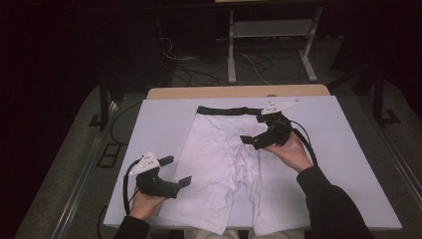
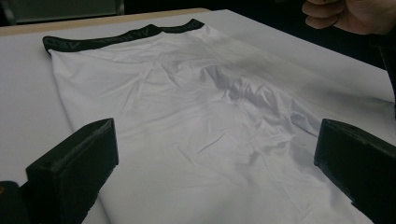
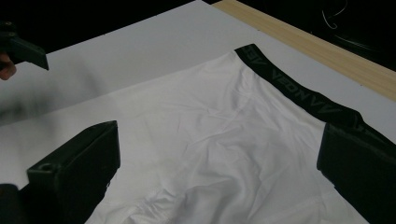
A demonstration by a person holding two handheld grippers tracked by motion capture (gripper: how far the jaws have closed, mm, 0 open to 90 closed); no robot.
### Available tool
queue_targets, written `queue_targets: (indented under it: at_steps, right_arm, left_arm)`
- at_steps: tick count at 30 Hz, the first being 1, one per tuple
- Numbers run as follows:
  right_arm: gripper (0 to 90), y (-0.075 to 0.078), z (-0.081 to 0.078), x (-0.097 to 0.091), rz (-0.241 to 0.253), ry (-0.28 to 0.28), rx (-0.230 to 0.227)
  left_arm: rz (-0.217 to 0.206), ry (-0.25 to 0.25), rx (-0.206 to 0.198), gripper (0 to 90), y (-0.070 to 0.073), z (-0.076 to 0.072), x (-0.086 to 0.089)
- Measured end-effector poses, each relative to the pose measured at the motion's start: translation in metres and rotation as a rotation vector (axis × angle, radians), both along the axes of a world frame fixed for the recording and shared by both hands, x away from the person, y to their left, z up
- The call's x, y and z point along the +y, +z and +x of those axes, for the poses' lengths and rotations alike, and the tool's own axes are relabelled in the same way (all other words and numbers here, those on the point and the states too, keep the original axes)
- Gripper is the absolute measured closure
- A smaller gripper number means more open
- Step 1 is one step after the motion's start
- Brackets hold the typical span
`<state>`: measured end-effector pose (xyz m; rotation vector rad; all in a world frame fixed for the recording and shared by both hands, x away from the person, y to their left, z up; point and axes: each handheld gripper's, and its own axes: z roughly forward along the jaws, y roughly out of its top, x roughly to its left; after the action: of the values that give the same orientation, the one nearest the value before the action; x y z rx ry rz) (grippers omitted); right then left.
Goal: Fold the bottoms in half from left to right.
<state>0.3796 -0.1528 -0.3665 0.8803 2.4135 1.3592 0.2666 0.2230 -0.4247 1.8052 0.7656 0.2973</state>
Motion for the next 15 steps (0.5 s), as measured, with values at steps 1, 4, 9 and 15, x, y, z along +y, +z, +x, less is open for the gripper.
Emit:
queue_targets:
  at_steps: [1,4,9,15]
  right_arm:
    - [0.0,0.0,0.001,0.0,0.002,-0.006,-0.002]
    - [0.0,0.001,0.004,0.002,0.002,-0.018,-0.004]
    - [0.0,0.006,0.015,0.005,0.001,-0.038,-0.011]
    - [0.0,0.007,0.025,0.01,-0.015,-0.049,-0.009]
  left_arm:
    - [0.0,-0.001,0.0,0.0,0.0,0.0,0.0]
    - [0.0,0.0,0.003,0.0,0.0,0.001,-0.001]
    - [-0.001,-0.002,0.002,0.0,0.0,0.001,0.0]
    - [-0.002,-0.004,0.004,0.0,0.0,0.001,0.0]
